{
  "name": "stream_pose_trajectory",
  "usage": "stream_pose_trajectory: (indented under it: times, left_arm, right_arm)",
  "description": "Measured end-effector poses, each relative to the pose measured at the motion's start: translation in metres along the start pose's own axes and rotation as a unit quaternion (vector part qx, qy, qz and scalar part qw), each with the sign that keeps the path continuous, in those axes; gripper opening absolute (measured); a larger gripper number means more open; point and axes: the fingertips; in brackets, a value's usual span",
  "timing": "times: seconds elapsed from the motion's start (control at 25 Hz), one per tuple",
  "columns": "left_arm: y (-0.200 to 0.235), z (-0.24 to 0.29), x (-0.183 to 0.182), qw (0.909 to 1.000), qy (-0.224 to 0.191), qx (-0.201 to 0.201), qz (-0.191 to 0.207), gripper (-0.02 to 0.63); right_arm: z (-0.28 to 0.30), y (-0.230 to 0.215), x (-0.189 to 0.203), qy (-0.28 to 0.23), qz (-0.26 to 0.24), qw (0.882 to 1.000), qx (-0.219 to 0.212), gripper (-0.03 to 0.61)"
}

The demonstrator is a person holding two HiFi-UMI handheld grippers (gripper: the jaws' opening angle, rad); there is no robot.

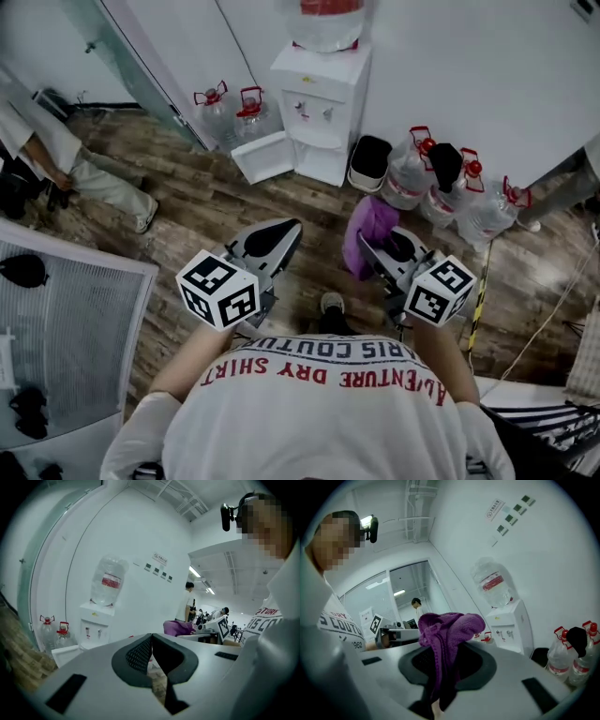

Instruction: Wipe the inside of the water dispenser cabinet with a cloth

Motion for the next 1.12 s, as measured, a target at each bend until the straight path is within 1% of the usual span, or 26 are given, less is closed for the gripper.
stream_pose_trajectory:
  times: [0.12,0.2,0.28,0.4,0.6,0.68,0.88,1.04,1.12]
  left_arm:
    - [0.020,0.036,-0.016,1.0000,-0.003,-0.008,-0.003,0.028]
    - [0.032,0.054,-0.021,0.9999,-0.003,-0.013,-0.001,0.028]
    - [0.044,0.067,-0.016,0.9997,0.004,-0.024,-0.008,0.028]
    - [0.065,0.077,-0.004,0.9987,0.021,-0.036,-0.030,0.028]
    - [0.096,0.084,0.003,0.9973,0.027,-0.049,-0.048,0.028]
    - [0.105,0.087,0.000,0.9974,0.026,-0.048,-0.046,0.028]
    - [0.135,0.099,-0.013,0.9984,0.026,-0.031,-0.041,0.028]
    - [0.171,0.109,-0.021,0.9987,0.033,-0.011,-0.038,0.028]
    - [0.194,0.114,-0.024,0.9986,0.040,0.000,-0.035,0.028]
  right_arm:
    - [0.018,-0.032,-0.019,0.014,-0.005,1.000,-0.008,0.095]
    - [0.028,-0.051,-0.027,0.024,-0.012,1.000,-0.012,0.095]
    - [0.035,-0.068,-0.028,0.035,-0.005,0.999,-0.013,0.095]
    - [0.048,-0.090,-0.023,0.050,0.011,0.999,-0.011,0.095]
    - [0.076,-0.104,-0.020,0.060,0.023,0.998,-0.016,0.095]
    - [0.088,-0.108,-0.024,0.060,0.019,0.998,-0.018,0.095]
    - [0.120,-0.123,-0.039,0.056,0.010,0.998,0.000,0.095]
    - [0.151,-0.137,-0.046,0.047,0.023,0.998,0.017,0.095]
    - [0.168,-0.147,-0.049,0.043,0.032,0.998,0.032,0.095]
Point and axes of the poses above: the fingertips, and each gripper's own axes: z forward along the fingers, y to its left, x out of its underside, and after that the axes turned 5 degrees about z, right-handed
